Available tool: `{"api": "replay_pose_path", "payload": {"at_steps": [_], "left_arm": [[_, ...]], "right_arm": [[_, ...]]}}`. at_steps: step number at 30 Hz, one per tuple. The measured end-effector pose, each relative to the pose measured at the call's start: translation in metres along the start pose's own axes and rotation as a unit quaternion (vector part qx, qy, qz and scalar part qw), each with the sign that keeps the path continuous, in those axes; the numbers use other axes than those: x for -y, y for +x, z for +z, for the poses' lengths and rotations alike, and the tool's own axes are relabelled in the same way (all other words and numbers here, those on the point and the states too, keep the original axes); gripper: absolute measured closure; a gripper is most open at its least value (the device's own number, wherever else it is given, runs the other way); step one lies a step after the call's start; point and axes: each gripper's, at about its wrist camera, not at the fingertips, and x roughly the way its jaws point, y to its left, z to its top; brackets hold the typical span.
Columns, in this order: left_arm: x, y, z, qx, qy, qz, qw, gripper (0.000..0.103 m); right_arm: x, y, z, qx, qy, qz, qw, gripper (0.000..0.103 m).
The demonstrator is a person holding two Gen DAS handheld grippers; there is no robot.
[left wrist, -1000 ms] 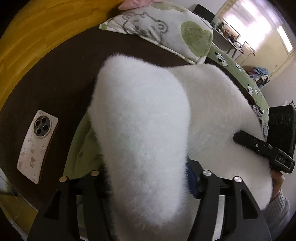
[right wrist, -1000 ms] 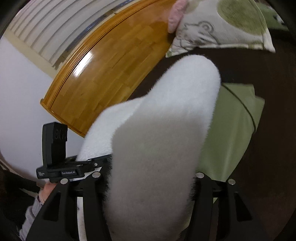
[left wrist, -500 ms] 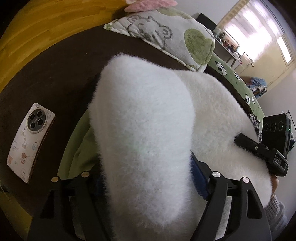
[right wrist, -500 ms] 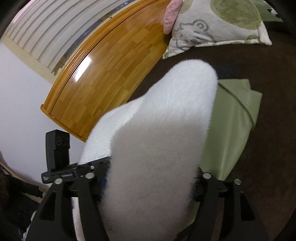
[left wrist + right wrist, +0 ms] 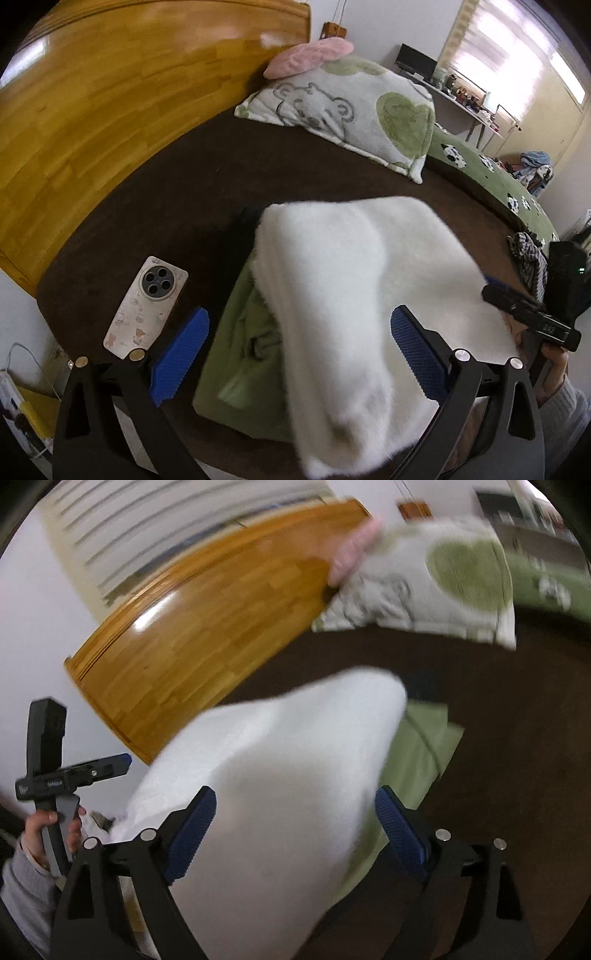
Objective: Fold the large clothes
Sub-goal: 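Lower the bundle onto the green cloth and open both grippers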
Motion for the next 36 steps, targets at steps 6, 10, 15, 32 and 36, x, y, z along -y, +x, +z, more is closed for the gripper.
{"api": "replay_pose_path", "payload": {"at_steps": [6,10,15,32,36], "left_arm": [[0.034,-0.010,-0.011,0.014,0.000,-0.042,0.9990,0.007],[0.050,0.002,-0.019,0.011,0.002,-0.058,0.9983,0.007],[0.047,0.030,-0.032,0.013,-0.009,-0.054,0.9984,0.007],[0.018,0.079,-0.065,0.005,-0.021,-0.062,0.9978,0.005],[0.019,0.079,-0.066,0.008,-0.022,-0.062,0.9978,0.005]], "right_arm": [[-0.044,-0.028,-0.012,0.004,-0.114,-0.049,0.992,0.016],[-0.062,-0.023,-0.025,-0.002,-0.157,-0.068,0.985,0.017],[-0.058,-0.013,-0.042,-0.004,-0.139,-0.047,0.989,0.032],[-0.048,0.009,-0.077,0.011,-0.121,-0.057,0.991,0.032],[-0.045,0.008,-0.078,0.012,-0.118,-0.052,0.992,0.032]]}}
